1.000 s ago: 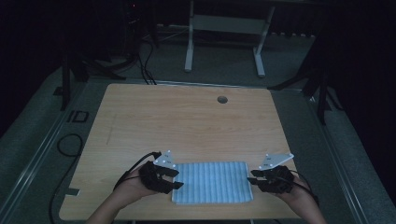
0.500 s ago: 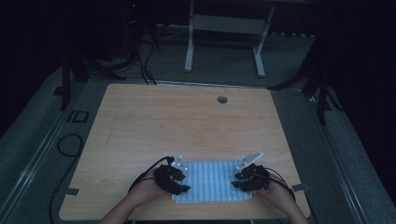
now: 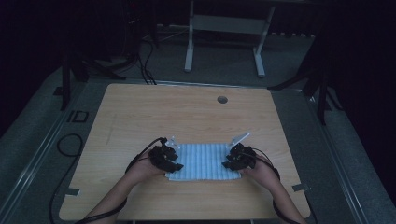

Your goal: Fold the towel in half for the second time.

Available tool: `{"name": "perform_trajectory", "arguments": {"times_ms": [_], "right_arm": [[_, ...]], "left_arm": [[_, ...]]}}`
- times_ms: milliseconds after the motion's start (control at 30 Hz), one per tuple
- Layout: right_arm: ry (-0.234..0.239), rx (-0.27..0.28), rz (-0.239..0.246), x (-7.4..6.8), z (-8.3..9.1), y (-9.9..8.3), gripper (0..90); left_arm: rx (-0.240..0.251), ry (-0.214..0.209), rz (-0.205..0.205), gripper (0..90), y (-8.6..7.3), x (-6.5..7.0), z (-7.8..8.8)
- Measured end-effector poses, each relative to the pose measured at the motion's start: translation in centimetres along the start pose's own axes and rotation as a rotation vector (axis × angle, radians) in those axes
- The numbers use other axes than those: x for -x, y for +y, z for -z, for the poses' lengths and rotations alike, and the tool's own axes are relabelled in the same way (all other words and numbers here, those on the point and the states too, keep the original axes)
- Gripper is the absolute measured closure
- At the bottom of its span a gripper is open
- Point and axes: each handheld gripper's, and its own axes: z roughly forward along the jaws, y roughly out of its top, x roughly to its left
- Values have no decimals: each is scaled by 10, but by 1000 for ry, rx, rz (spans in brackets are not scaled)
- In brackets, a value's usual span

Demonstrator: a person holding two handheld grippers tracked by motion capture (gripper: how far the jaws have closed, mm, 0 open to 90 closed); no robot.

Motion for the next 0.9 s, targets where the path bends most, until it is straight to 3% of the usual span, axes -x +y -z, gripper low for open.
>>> {"name": "perform_trajectory", "arguments": {"times_ms": [600,633,733,900], "right_arm": [[0,-6,-59,43,-33,63,584],[-1,-5,-65,44,-35,66,583],[2,-3,-69,47,-39,74,582],[-6,-7,-80,50,-45,85,581]], "left_arm": [[-56,84,73,497,17,-71,3],[-55,72,87,497,17,-76,3],[-46,89,114,497,16,-87,5],[-26,103,153,497,13,-96,6]]}}
